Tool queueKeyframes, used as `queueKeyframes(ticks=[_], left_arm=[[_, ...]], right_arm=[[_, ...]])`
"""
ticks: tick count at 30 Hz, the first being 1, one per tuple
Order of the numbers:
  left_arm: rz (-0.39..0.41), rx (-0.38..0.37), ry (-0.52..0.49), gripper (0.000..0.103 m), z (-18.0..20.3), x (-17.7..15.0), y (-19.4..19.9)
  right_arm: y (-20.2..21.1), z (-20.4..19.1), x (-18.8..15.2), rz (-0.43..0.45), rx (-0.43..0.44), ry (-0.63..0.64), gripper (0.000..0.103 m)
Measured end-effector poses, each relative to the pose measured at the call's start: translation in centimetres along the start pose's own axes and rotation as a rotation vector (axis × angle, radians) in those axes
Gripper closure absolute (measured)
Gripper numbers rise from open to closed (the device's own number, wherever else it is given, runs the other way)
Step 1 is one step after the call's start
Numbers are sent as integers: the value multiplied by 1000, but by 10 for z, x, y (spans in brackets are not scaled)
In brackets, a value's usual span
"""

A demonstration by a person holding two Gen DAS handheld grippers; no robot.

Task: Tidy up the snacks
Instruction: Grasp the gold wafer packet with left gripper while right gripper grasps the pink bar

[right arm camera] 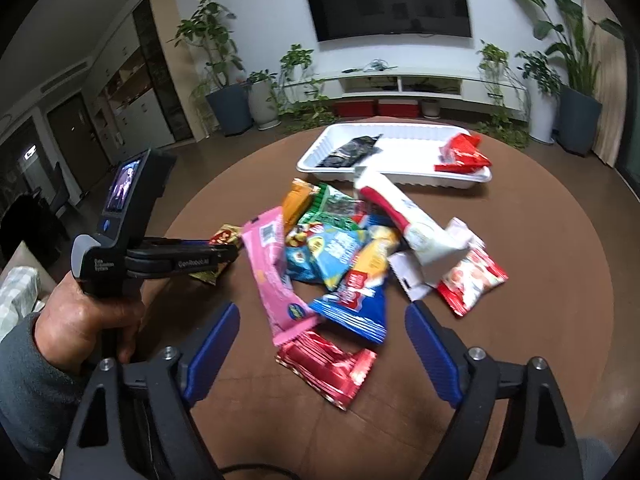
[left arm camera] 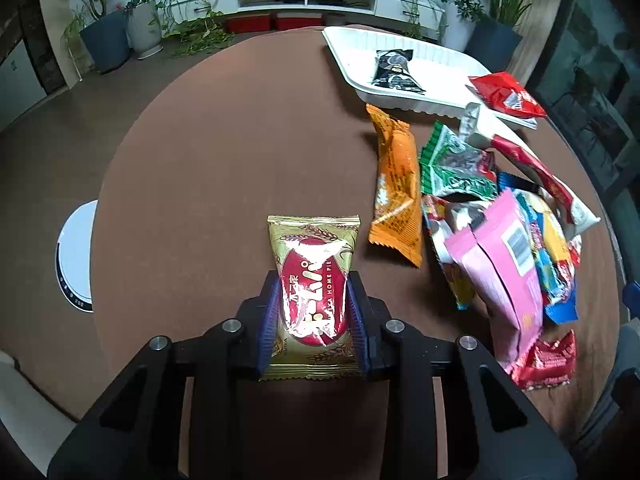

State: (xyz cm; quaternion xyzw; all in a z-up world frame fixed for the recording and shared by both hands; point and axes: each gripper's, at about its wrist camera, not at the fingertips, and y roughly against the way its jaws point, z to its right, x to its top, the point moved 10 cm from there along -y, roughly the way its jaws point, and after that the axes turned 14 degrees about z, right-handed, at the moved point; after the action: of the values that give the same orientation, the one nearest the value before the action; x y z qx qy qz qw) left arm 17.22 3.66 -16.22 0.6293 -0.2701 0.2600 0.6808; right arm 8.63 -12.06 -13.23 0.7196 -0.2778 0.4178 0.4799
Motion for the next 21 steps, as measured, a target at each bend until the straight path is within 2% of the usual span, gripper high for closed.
queueKeyframes(ticks=[6,12,19,21], left_arm=[[-5,-79,50,74,6,-15,16],[-3,-133,61,74,13,-33,38],[-9,-165,75,74,15,-46,47],[-7,-171,80,74,15,-46,47]], right_arm=[[-14,-25,4,-7,50,91,22],[-39,-36,2,-57,64,145,30],[-74,-47,-12,-171,66,216,38],[-80,-48,-18,-199,72,211,44]])
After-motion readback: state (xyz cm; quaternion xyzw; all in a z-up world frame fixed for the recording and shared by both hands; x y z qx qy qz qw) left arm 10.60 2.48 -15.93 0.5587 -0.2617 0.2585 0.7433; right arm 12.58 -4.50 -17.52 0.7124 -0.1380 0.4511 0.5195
